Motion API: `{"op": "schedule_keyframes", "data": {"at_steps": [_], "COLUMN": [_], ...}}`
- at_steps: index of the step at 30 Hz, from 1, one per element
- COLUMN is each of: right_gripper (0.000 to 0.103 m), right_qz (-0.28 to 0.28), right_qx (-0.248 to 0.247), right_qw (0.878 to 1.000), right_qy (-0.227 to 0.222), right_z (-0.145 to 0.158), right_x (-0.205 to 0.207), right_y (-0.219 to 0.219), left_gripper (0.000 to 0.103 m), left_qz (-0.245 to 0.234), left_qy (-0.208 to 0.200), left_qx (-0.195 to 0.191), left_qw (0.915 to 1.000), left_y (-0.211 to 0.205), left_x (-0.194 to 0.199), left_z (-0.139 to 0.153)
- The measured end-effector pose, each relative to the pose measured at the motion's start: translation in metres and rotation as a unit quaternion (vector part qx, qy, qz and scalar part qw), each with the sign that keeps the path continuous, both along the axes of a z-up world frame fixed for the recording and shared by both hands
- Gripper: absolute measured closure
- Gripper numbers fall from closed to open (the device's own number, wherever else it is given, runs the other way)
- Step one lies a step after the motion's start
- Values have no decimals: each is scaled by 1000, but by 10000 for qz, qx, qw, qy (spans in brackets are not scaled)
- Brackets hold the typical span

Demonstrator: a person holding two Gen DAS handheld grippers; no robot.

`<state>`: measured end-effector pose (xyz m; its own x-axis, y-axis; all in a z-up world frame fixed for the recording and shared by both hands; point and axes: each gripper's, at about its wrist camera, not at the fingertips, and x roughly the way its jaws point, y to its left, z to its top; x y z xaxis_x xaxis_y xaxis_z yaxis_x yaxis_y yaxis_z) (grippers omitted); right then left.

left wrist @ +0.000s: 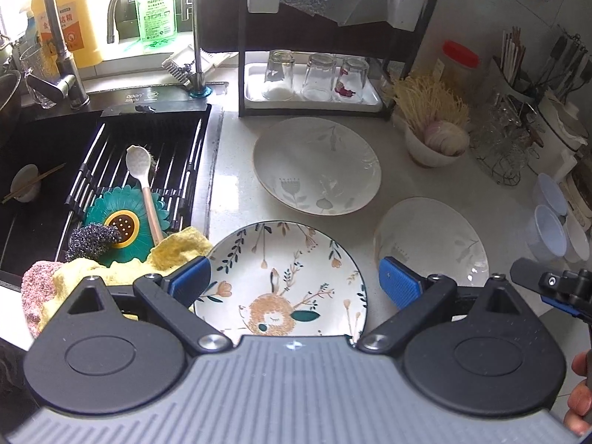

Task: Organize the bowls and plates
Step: 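Close both grippers on the rim of the floral-patterned plate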

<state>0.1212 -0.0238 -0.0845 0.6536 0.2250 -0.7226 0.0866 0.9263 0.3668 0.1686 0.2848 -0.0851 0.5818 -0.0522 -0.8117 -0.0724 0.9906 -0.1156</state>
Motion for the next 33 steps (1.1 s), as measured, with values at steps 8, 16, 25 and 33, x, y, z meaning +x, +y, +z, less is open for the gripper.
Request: {"op": "schedule_keyframes", "data": {"at_steps": [8,16,25,33], "right_gripper": [4,21,36,57], "right_qz": [83,327,515,623], "right_qx": [554,719,826,650], "right_qw": [9956,9884,9806,9734], "right_qy": [754,1295,1700,2109], "right_z": [-33,-59,-76,-102], "right_x": [17,28,44,51], "right_y": [25,59,79,90], "left_gripper": [5,6,24,49], "left_qz": [204,133,356,439], "left_qy": [244,712,919,988], "left_qx": [-57,-238,-790,-716], "left_qw": [9995,9971,9920,9916], "left_y": [37,55,74,84], "left_x": [17,17,20,27], "left_z": [-29,-63,-97,-118]}}
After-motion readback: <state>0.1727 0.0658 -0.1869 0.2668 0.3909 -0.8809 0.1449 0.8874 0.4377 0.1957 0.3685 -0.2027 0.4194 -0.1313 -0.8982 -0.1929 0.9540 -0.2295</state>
